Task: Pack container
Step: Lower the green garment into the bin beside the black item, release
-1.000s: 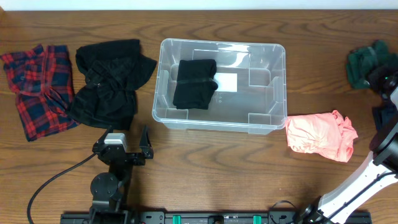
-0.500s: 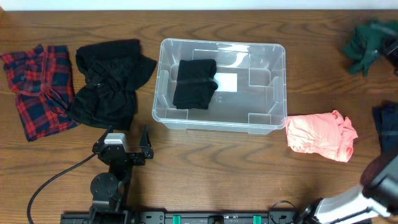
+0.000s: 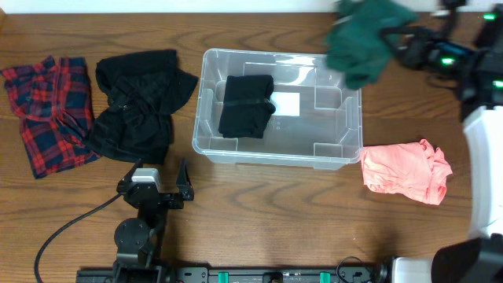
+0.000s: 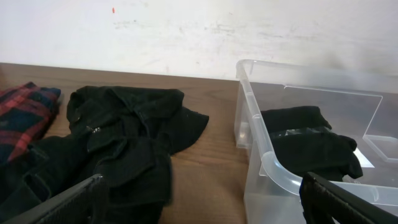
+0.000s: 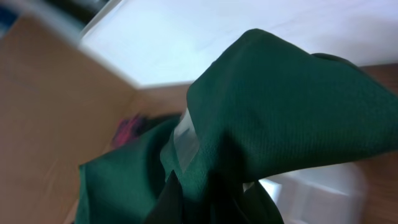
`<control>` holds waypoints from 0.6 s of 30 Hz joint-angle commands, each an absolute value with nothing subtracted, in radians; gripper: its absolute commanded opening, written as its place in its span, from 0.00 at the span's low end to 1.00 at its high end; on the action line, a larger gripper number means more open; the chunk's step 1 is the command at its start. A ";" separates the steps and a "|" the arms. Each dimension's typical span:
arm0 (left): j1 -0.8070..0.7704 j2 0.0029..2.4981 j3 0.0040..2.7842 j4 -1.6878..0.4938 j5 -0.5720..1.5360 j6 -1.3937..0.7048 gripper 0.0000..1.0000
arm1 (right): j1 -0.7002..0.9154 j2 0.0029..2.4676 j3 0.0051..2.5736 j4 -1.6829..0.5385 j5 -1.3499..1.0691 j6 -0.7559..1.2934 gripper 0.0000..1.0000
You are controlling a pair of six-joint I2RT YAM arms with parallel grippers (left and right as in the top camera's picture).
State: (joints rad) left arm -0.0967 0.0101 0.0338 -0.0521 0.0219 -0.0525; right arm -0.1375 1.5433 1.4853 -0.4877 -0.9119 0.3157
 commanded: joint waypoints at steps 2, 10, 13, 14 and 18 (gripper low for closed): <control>-0.102 0.005 0.004 -0.071 0.007 -0.054 0.98 | 0.007 1.529 1.490 -0.531 -0.858 0.271 0.01; -0.102 0.005 0.004 -0.071 0.007 -0.054 0.98 | 0.188 1.599 1.489 -0.601 -0.682 0.221 0.01; -0.102 0.005 0.004 -0.071 0.007 -0.054 0.98 | 0.215 1.641 1.489 -0.611 -0.654 0.207 0.01; -0.102 0.005 0.004 -0.071 0.007 -0.054 0.98 | 0.221 1.658 1.489 -0.611 -0.654 0.203 0.01; -0.102 0.005 0.004 -0.071 0.007 -0.054 0.98 | 0.234 1.730 1.489 -0.609 -0.650 0.192 0.01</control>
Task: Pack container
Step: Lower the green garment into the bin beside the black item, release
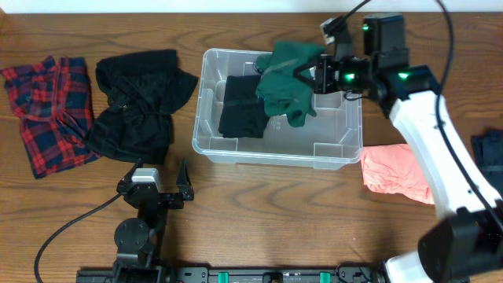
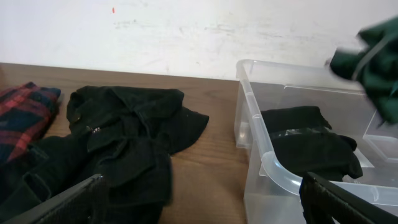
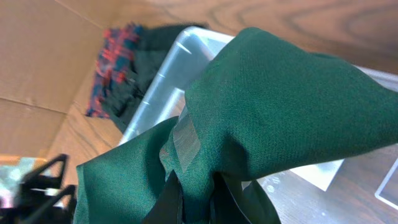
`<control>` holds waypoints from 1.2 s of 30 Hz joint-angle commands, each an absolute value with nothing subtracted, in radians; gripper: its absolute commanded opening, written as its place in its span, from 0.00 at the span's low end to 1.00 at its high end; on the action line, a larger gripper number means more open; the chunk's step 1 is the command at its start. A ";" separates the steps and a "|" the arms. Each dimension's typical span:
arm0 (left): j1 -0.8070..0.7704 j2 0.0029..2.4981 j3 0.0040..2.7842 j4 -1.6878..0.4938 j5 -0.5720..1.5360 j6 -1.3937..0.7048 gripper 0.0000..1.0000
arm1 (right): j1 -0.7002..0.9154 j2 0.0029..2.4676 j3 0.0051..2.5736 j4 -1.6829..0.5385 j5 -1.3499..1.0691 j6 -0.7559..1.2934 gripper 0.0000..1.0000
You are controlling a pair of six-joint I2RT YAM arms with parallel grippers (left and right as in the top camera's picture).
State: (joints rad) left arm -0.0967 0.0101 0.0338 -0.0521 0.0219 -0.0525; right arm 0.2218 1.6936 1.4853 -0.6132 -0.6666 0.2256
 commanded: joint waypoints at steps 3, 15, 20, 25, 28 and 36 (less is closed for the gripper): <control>-0.102 0.005 0.004 -0.071 0.007 -0.054 0.98 | 0.234 1.781 1.489 -0.600 -0.648 0.181 0.01; -0.102 0.005 0.004 -0.071 0.007 -0.054 0.98 | 0.221 1.842 1.489 -0.630 -0.517 0.159 0.40; -0.102 0.005 0.004 -0.071 0.007 -0.054 0.98 | 0.219 1.839 1.491 -0.664 -0.466 0.152 0.54; -0.102 0.005 0.004 -0.071 0.007 -0.054 0.98 | 0.201 1.804 1.510 -0.702 -0.353 0.140 0.58; -0.102 0.005 0.004 -0.071 0.007 -0.054 0.98 | 0.187 1.771 1.531 -0.735 -0.284 0.129 0.59; -0.102 0.005 0.004 -0.071 0.007 -0.054 0.98 | 0.214 1.751 1.550 -0.782 -0.287 0.064 0.13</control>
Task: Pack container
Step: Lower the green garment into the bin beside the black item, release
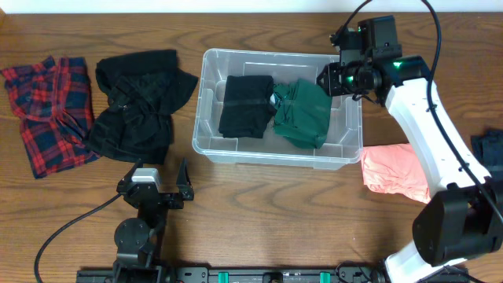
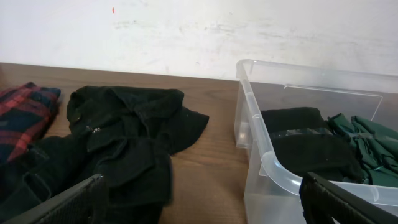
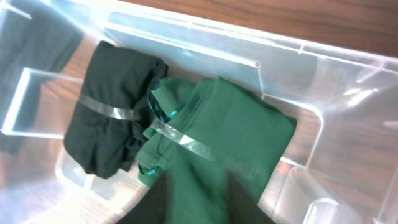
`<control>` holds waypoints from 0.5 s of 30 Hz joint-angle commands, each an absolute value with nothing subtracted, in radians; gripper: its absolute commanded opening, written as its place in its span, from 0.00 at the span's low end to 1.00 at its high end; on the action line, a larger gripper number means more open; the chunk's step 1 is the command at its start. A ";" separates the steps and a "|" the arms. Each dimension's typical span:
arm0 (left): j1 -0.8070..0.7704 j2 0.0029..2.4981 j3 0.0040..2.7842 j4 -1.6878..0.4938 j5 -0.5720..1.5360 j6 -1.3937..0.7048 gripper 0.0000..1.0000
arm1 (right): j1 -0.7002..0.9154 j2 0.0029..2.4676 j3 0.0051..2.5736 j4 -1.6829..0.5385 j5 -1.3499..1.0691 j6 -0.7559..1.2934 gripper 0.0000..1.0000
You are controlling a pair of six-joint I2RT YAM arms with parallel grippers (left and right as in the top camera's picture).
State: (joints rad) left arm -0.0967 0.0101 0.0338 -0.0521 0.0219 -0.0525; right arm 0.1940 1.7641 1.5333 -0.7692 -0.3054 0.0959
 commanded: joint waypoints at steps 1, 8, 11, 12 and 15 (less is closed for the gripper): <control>-0.102 0.005 0.004 -0.071 0.007 -0.054 0.98 | 0.223 1.757 1.550 -0.783 -0.287 0.062 0.08; -0.102 0.005 0.004 -0.071 0.007 -0.054 0.98 | 0.263 1.828 1.550 -0.781 -0.246 0.062 0.01; -0.102 0.005 0.004 -0.071 0.007 -0.054 0.98 | 0.270 1.870 1.550 -0.782 -0.242 0.053 0.01; -0.102 0.005 0.004 -0.072 0.007 -0.054 0.98 | 0.271 1.887 1.550 -0.783 -0.242 0.049 0.01; -0.102 0.005 0.004 -0.071 0.007 -0.054 0.98 | 0.274 1.935 1.550 -0.783 -0.243 0.038 0.01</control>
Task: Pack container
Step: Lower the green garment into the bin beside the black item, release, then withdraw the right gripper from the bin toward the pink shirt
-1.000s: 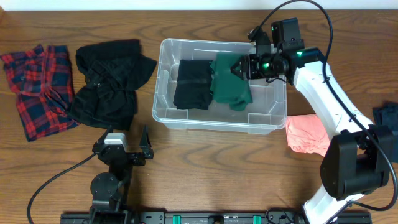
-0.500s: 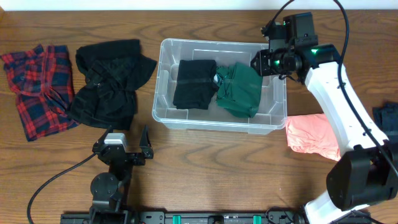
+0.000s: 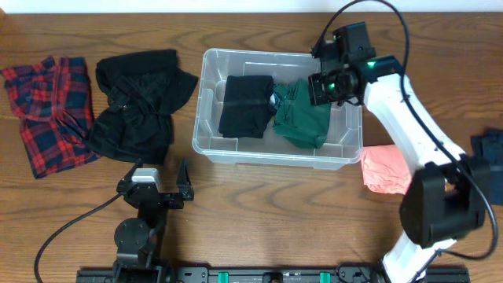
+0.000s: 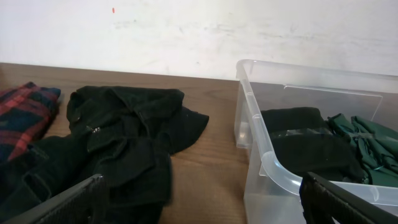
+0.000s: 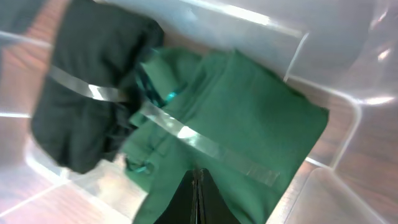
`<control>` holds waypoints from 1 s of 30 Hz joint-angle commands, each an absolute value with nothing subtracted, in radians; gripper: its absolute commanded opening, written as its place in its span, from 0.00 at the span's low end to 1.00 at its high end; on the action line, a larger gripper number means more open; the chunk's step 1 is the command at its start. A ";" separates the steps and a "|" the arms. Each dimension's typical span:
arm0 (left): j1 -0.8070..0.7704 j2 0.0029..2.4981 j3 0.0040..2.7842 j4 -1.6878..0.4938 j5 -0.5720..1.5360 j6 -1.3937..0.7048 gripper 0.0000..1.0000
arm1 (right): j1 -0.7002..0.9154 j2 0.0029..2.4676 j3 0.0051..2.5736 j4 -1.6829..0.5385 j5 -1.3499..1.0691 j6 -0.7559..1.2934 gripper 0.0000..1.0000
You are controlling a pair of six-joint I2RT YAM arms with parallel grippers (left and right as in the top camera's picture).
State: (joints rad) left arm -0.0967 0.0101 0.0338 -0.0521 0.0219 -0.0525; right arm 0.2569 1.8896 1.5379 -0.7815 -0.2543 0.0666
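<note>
A clear plastic container stands mid-table. Inside lie a folded black garment on the left and a green garment on the right, both also in the right wrist view: black garment, green garment. My right gripper hangs just over the green garment, fingers pressed together with nothing seen between them. My left gripper rests open near the table's front, its view facing the container.
A crumpled black garment and a red plaid one lie left of the container. A pink garment lies right of it, partly under my right arm. A dark blue cloth shows at the right edge.
My right gripper has shifted a little left and closer over the green garment, and its fingers now show shut. The green garment lies in the container as before. The left arm is unchanged.
My right gripper first held the green garment up at the far right, past the container. Then it carried it over the container's middle. Later the garment lay inside beside the black one, and now the gripper is shut just above it.
</note>
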 commanded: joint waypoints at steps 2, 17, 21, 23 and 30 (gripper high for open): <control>-0.102 0.005 0.004 -0.071 0.007 -0.054 0.98 | 0.280 1.969 1.550 -0.783 -0.242 0.020 0.01; -0.102 0.005 0.004 -0.072 0.007 -0.054 0.98 | 0.315 2.072 1.554 -0.775 -0.138 -0.016 0.01; -0.102 0.005 0.004 -0.071 0.007 -0.054 0.98 | 0.310 2.030 1.605 -0.818 -0.139 -0.012 0.01; -0.102 0.005 0.004 -0.072 0.007 -0.054 0.98 | 0.305 1.996 1.649 -0.857 -0.139 -0.012 0.04; -0.102 0.005 0.004 -0.071 0.007 -0.054 0.98 | 0.258 1.813 1.803 -0.993 -0.138 -0.004 0.70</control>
